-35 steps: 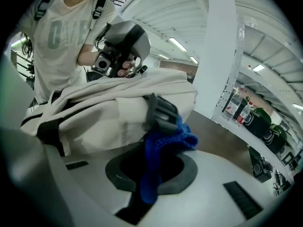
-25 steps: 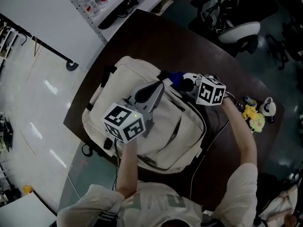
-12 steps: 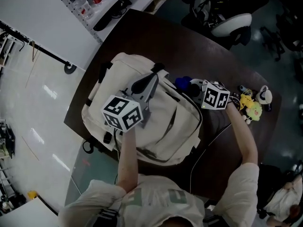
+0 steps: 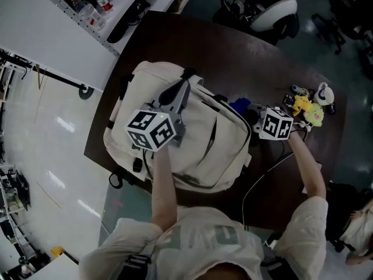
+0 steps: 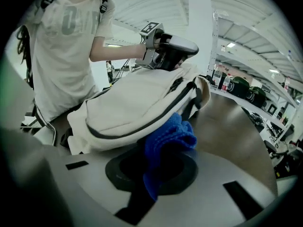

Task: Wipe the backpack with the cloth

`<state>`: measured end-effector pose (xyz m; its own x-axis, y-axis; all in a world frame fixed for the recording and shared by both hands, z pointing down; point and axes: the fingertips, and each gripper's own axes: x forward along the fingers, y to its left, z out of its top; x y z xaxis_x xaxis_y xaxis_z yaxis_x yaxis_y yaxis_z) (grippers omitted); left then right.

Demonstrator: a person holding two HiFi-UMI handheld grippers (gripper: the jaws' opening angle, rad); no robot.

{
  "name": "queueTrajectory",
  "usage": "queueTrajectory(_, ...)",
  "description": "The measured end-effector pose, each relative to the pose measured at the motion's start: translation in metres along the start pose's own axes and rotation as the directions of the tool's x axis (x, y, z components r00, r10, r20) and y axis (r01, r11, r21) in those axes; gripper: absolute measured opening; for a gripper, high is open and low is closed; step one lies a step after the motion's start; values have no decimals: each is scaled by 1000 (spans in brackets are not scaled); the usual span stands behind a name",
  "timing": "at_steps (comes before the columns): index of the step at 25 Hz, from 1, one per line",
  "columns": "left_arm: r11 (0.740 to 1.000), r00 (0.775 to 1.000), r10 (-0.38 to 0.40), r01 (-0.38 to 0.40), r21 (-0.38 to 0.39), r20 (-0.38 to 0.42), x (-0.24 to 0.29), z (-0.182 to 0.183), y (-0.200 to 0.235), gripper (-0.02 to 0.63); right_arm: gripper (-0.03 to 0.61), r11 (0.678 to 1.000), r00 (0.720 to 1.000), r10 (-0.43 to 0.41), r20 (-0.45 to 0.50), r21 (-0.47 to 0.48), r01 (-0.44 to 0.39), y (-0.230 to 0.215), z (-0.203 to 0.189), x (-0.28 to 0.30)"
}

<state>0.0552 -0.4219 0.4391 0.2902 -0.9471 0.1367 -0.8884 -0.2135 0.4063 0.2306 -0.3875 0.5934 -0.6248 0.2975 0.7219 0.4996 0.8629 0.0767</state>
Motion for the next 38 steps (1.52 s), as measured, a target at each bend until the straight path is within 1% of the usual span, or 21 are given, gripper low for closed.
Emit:
queueTrajectory(3, 1000, 1000, 2, -2, 19, -2, 1, 0, 1, 3, 41, 999, 1000, -28, 14, 44, 27, 13, -5, -4)
queueTrajectory(6, 1000, 1000, 4, -3, 28, -9, 0, -2, 0, 3, 41, 997, 999, -47, 19, 65, 45, 21, -6, -5)
queueTrajectory(14, 1000, 1000, 1, -1, 20, -8, 0, -3, 0, 3, 41, 997, 999, -46, -1, 67, 46, 28, -8, -10)
queueTrajectory(20, 1000, 1000, 3, -3, 24, -11, -4, -8, 1, 3, 41, 993, 999, -46, -28, 104, 49, 37, -16, -8)
queueTrajectory(22, 1000, 1000, 0, 0, 15, 3, -7, -6, 1, 3, 41, 986, 996, -87, -24, 142, 90, 30, -15, -11)
queueTrajectory(24, 1000, 999, -24, 24, -2, 31, -9, 0, -4, 3, 41, 962, 983, -185, -19, 202, 185, 15, -13, -23)
queueTrajectory(25, 999, 998, -41, 42, -3, 43, -12, 3, -8, 3, 41, 940, 967, -252, -17, 231, 249, 5, -11, -30)
queueTrajectory(26, 998, 997, -57, 57, 4, 50, -14, 6, -13, 3, 41, 912, 946, -325, -12, 261, 317, -7, -8, -39)
queueTrajectory(28, 997, 995, -79, 78, 26, 58, -21, 9, -24, 3, 41, 843, 887, -461, 9, 318, 434, -25, 4, -57)
queueTrajectory(30, 994, 992, -104, 102, 33, 74, -30, 13, -38, 3, 41, 781, 826, -563, 40, 355, 515, -33, 23, -77)
queueTrajectory(32, 991, 986, -136, 133, 34, 95, -40, 18, -52, 3, 41, 726, 766, -639, 73, 388, 568, -32, 48, -93)
queueTrajectory(34, 986, 980, -166, 161, 51, 112, -53, 24, -64, 3, 41, 673, 709, -700, 93, 421, 609, -27, 72, -103)
queueTrajectory(36, 979, 971, -199, 191, 68, 133, -68, 31, -77, 3, 41, 619, 657, -749, 84, 441, 649, -18, 93, -110)
queueTrajectory(38, 972, 961, -233, 223, 78, 152, -89, 37, -91, 3, 41, 574, 613, -787, 75, 456, 681, -4, 115, -115)
